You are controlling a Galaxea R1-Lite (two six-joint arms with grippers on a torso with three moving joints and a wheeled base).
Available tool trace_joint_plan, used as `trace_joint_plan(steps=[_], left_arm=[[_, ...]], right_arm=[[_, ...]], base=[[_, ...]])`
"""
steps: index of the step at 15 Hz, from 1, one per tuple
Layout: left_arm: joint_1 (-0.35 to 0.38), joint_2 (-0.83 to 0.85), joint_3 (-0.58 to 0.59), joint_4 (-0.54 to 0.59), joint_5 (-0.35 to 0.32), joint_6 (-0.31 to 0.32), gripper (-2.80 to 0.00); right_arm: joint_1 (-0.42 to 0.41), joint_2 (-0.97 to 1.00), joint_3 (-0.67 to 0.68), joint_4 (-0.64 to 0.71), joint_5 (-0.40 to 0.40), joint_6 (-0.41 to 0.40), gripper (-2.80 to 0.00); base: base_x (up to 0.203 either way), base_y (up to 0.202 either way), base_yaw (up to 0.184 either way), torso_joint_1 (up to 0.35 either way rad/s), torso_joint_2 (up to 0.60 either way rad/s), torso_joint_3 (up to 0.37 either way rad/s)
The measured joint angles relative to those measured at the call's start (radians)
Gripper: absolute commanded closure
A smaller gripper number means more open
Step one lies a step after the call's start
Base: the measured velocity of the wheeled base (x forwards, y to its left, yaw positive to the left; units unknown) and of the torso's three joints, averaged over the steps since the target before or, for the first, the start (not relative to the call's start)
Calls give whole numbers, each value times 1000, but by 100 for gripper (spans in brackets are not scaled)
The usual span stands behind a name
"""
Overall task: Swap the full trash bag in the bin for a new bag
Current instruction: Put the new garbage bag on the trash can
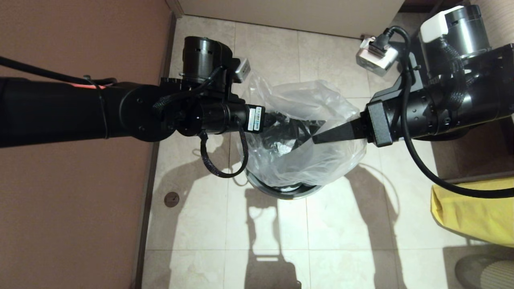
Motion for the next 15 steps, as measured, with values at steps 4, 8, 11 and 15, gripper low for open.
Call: trace_joint_plan(steps=[4, 8, 11, 15], left_arm=[[7, 61, -3, -97, 73, 86, -280], [19, 96, 0, -166, 126, 141, -116], [48, 112, -3, -219, 153, 189, 0], [57, 119, -5, -241, 160, 198, 0]], right_arm=[[5, -5, -2, -1, 3, 15, 0], [9, -11, -6, -36, 5, 58, 0], [9, -16, -4, -44, 5, 66, 0], [9, -23, -3, -44, 5, 66, 0]], base=[[0, 0, 0, 0, 0, 0], [0, 0, 0, 0, 0, 0], [0, 0, 0, 0, 0, 0], [0, 0, 0, 0, 0, 0]])
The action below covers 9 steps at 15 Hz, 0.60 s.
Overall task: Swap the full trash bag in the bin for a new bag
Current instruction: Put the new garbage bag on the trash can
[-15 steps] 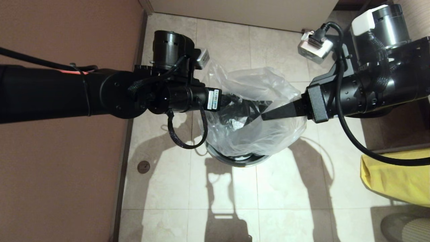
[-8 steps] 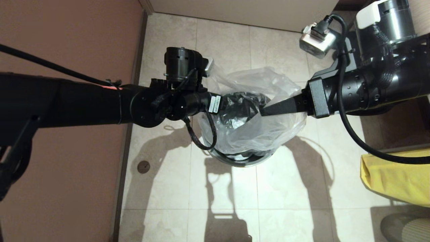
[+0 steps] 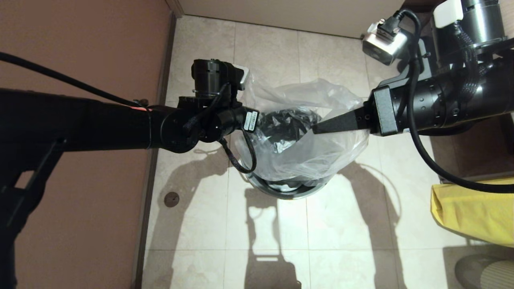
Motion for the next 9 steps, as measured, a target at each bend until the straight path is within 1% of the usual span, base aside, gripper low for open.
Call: trace_joint_plan(steps=[3, 5, 8, 9], left_arm=[[-5, -26, 9, 4, 0, -7, 0], [-4, -57, 34, 15, 0, -13, 0], [12, -110, 115, 17, 0, -18, 0], [21, -127, 148, 13, 0, -29, 0]], right_arm=[[-1, -8, 3, 5, 0, 6, 0], [0, -24, 7, 6, 0, 51, 0], [-2, -63, 41, 6, -8, 66, 0], [-3, -78, 63, 5, -19, 66, 0]], base=[[0, 0, 0, 0, 0, 0], [0, 0, 0, 0, 0, 0], [0, 0, 0, 0, 0, 0], [0, 0, 0, 0, 0, 0]])
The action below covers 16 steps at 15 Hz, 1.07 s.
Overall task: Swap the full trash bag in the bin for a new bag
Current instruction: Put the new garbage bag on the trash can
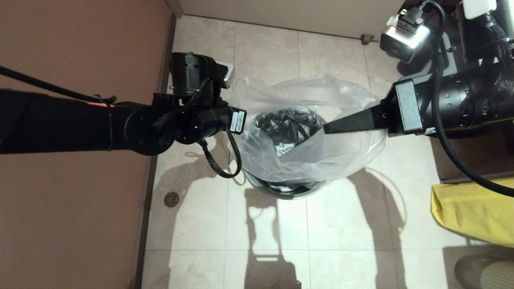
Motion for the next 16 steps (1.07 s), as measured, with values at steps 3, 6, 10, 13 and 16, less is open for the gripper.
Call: trace_joint_plan(steps=[3, 6, 10, 13, 16], left_arm=[[38, -32, 56, -11, -1, -65, 0], [69, -31, 53, -35, -2, -98, 0], [99, 10, 1, -127, -1, -108, 0], [104, 46, -97, -131, -2, -113, 0], [102, 82, -221, -39, -2, -117, 0]], right_arm=[[-20, -50, 69, -4, -66, -1, 0], [-54, -87, 120, -6, -76, -30, 0], [-76, -67, 131, -22, -98, -81, 0], [-83, -29, 124, -106, -103, -88, 0], [-93, 24, 70, -229, -97, -48, 0]], base=[[0, 0, 0, 0, 0, 0], [0, 0, 0, 0, 0, 0], [0, 0, 0, 0, 0, 0], [0, 0, 0, 0, 0, 0], [0, 0, 0, 0, 0, 0]])
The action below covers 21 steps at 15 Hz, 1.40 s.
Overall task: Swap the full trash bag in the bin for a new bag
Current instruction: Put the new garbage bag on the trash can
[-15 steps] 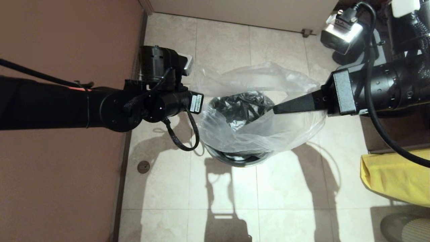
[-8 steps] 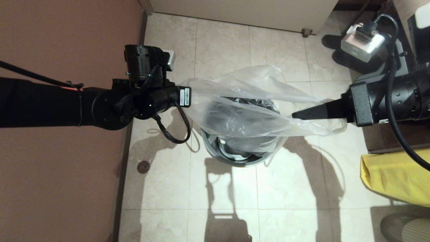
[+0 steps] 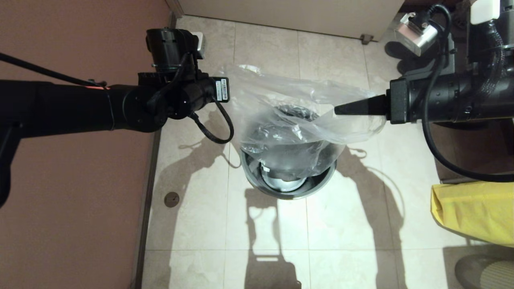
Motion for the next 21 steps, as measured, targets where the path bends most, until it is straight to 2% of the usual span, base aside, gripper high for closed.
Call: trace_joint_plan(steps=[3, 6, 9, 12, 15, 18, 21], left_arm=[[-9, 3, 76, -3, 0, -12, 0], [-20, 2, 206, -120, -2, -13, 0], [-27, 17, 212, -145, -6, -11, 0], [-15, 48, 160, -142, -7, -11, 0], [-18, 46, 231, -146, -8, -19, 0], [-26, 42, 296, -150, -9, -65, 0], [-40, 40, 325, -170, -8, -69, 0]], right_arm=[[5, 22, 52, -7, -2, -4, 0], [-16, 27, 159, -15, -7, -36, 0], [-40, 41, 187, -49, -7, -34, 0], [-50, 76, 189, -174, -7, 27, 0], [-84, 101, 214, -192, -37, 36, 0], [-95, 103, 290, -200, -102, 34, 0], [-98, 108, 368, -271, -103, 38, 0]], base=[[0, 0, 0, 0, 0, 0], [0, 0, 0, 0, 0, 0], [0, 0, 0, 0, 0, 0], [0, 0, 0, 0, 0, 0], [0, 0, 0, 0, 0, 0], [0, 0, 0, 0, 0, 0], [0, 0, 0, 0, 0, 0]])
